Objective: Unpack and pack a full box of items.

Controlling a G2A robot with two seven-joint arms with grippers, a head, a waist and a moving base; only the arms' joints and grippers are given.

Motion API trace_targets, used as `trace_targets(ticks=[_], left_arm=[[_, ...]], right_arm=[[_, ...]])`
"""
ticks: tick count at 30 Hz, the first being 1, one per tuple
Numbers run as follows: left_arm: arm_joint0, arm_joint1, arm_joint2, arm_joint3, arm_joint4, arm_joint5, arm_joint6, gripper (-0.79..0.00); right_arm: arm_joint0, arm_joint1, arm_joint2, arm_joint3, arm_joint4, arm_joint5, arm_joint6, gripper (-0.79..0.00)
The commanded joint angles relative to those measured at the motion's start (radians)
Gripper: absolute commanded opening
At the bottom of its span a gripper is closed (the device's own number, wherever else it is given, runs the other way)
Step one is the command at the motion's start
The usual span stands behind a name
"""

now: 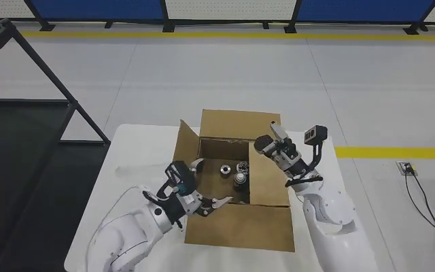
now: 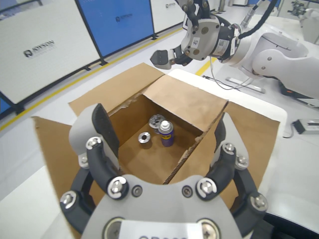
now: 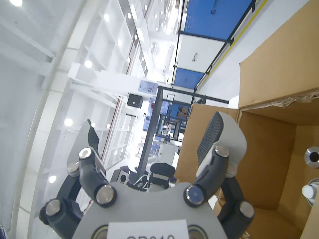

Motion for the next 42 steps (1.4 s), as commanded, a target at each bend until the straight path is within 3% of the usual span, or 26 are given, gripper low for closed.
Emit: trace_targets(ticks=[1, 2, 12, 22, 31, 42], left_arm=[[-0.065, -0.008, 0.043, 0.047, -0.138, 0.017, -0.094, 0.0], [-0.094, -0.012, 0.06, 0.071, -0.196, 0.029, -0.15, 0.0], [-0.087, -0.011, 0.065, 0.076, -0.187, 0.03, -0.15, 0.0], [-0.132, -0.021, 0.091, 0.216, -0.242, 0.106, -0.167, 0.0], [-0.13, -0.021, 0.052, 0.253, -0.315, 0.201, -0.181, 0.0], [-0.068, -0.005, -0.066, 0.191, -0.304, 0.295, -0.166, 0.0]], right_arm=[[-0.025, 0.0, 0.007, -0.016, 0.012, -0.013, -0.033, 0.0], [-0.025, 0.0, 0.007, -0.016, 0.012, -0.013, -0.033, 0.0], [-0.031, 0.0, 0.004, -0.021, 0.013, -0.01, -0.033, 0.0], [-0.019, 0.006, 0.004, -0.01, 0.039, 0.011, -0.005, 0.0], [-0.011, 0.011, 0.003, 0.003, 0.051, 0.013, 0.003, 0.0], [0.008, 0.016, -0.006, 0.022, 0.058, 0.019, 0.017, 0.0]])
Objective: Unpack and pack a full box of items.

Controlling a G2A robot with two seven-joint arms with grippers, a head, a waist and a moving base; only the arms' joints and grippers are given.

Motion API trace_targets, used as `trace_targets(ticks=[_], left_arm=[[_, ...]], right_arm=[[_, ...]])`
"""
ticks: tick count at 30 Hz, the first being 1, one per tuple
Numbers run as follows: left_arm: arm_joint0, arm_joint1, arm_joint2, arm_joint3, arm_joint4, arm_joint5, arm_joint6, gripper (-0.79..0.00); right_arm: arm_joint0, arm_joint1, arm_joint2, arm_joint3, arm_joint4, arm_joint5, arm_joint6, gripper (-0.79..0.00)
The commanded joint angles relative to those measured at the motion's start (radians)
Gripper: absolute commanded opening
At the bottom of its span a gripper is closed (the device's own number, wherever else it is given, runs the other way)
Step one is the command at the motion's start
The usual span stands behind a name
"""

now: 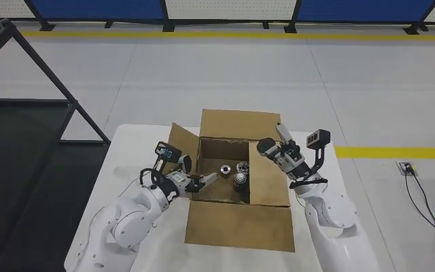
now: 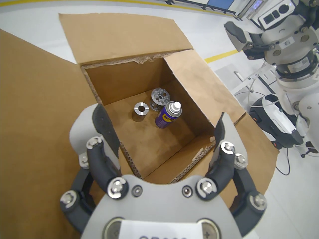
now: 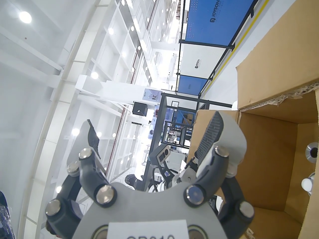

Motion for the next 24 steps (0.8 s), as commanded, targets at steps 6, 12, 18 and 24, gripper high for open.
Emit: trace_targets(ticks=[6, 12, 18, 24], left_arm=[[-0.001, 0.012, -0.097, 0.018, -0.044, 0.029, -0.047, 0.0], [-0.04, 0.014, -0.098, 0.045, -0.079, -0.013, -0.059, 0.0], [-0.109, 0.006, -0.027, 0.072, -0.071, -0.004, -0.072, 0.0], [-0.212, -0.01, 0.068, 0.164, -0.063, 0.055, -0.13, 0.0]], right_arm=[[0.009, 0.003, -0.006, 0.011, 0.003, -0.001, 0.01, 0.0], [0.006, 0.006, -0.01, 0.005, 0.005, -0.004, 0.008, 0.0], [-0.005, 0.009, -0.014, -0.009, -0.002, -0.001, 0.001, 0.0], [-0.031, 0.012, -0.014, -0.036, -0.009, -0.003, -0.013, 0.0]])
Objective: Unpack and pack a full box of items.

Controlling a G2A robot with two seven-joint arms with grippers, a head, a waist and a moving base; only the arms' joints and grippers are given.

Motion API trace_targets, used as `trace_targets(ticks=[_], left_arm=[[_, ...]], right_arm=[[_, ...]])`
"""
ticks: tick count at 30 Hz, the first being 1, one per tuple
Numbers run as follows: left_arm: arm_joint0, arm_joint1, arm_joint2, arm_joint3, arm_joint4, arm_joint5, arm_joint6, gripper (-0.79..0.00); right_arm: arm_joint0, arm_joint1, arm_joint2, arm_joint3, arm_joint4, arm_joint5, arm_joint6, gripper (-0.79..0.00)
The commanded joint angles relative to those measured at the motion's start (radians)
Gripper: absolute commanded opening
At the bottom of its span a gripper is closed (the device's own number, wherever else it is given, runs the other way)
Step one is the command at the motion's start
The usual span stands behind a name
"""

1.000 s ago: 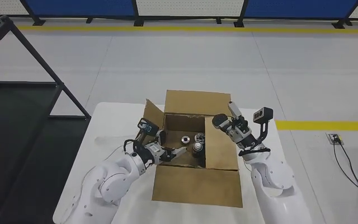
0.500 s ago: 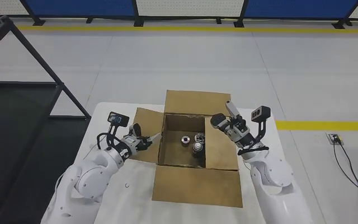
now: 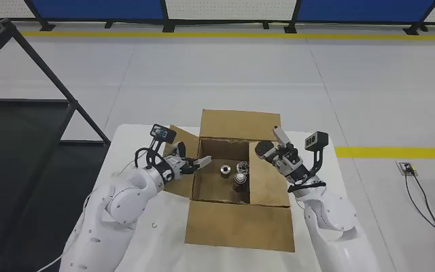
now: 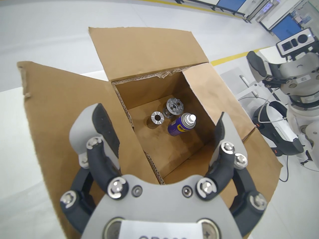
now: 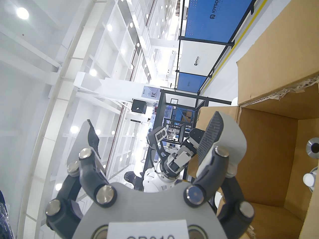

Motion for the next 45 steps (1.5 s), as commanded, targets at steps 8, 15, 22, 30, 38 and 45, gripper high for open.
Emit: trace_targets(ticks=[8, 15, 22, 30, 38, 45], left_arm=[[-0.098, -0.02, 0.09, 0.088, 0.007, 0.065, -0.038, 0.0], [-0.109, -0.032, 0.14, 0.103, -0.013, 0.006, 0.013, 0.0], [-0.12, -0.046, 0.18, 0.163, -0.085, -0.053, 0.047, 0.0], [-0.159, -0.07, 0.225, 0.273, -0.206, -0.077, 0.059, 0.0], [-0.158, -0.067, 0.213, 0.287, -0.172, -0.099, 0.065, 0.0], [-0.117, -0.049, 0.151, 0.25, -0.169, -0.119, 0.032, 0.0]], right_arm=[[-0.04, 0.005, 0.01, -0.031, 0.0, -0.007, -0.018, 0.0], [-0.044, 0.008, 0.006, -0.032, 0.006, -0.01, -0.021, 0.0], [-0.044, 0.01, 0.006, -0.023, 0.011, -0.013, -0.024, 0.0], [-0.077, 0.018, 0.039, -0.049, 0.049, -0.027, 0.0, 0.0], [-0.085, 0.025, 0.057, -0.053, -0.026, 0.019, -0.071, 0.0], [-0.071, 0.035, 0.108, -0.034, -0.06, 0.141, -0.113, 0.0]])
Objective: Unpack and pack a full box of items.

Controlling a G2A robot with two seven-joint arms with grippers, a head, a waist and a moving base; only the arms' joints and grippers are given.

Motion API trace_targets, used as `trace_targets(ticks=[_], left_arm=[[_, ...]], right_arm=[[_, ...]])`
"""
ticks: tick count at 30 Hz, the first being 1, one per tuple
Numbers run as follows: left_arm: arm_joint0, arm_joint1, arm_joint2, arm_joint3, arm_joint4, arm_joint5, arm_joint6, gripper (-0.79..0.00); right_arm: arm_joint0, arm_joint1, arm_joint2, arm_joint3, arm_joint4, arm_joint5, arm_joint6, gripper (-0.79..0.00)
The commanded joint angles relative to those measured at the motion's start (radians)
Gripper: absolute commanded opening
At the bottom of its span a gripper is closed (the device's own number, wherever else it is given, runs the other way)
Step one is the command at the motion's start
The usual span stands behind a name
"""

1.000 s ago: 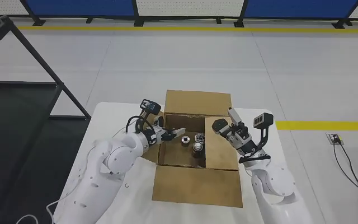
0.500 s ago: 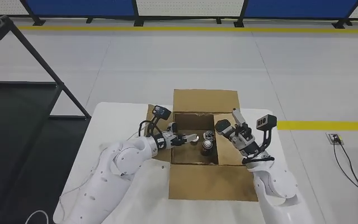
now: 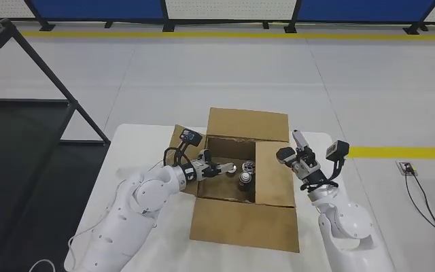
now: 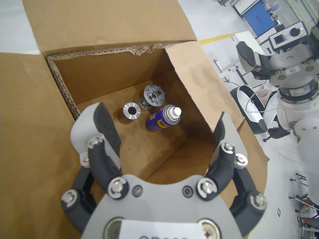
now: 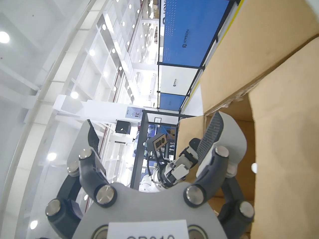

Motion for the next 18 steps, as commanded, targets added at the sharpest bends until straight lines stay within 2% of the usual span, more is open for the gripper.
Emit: trace_targets(ticks=[1, 8, 14, 18], left_arm=[[0.011, 0.005, -0.017, -0.009, -0.002, -0.004, -0.015, 0.0], [0.017, 0.008, -0.022, -0.021, -0.011, -0.014, -0.037, 0.0], [0.026, 0.008, -0.02, -0.027, -0.004, -0.057, 0.004, 0.0], [0.047, 0.012, -0.034, -0.053, -0.009, -0.08, 0.017, 0.0]], right_arm=[[0.002, 0.003, 0.016, 0.012, 0.003, 0.03, 0.003, 0.0], [0.027, 0.011, 0.048, 0.058, -0.016, 0.129, -0.043, 0.0], [0.054, 0.016, 0.028, 0.101, -0.064, 0.215, -0.031, 0.0], [0.069, 0.019, 0.019, 0.117, -0.078, 0.233, -0.024, 0.0]])
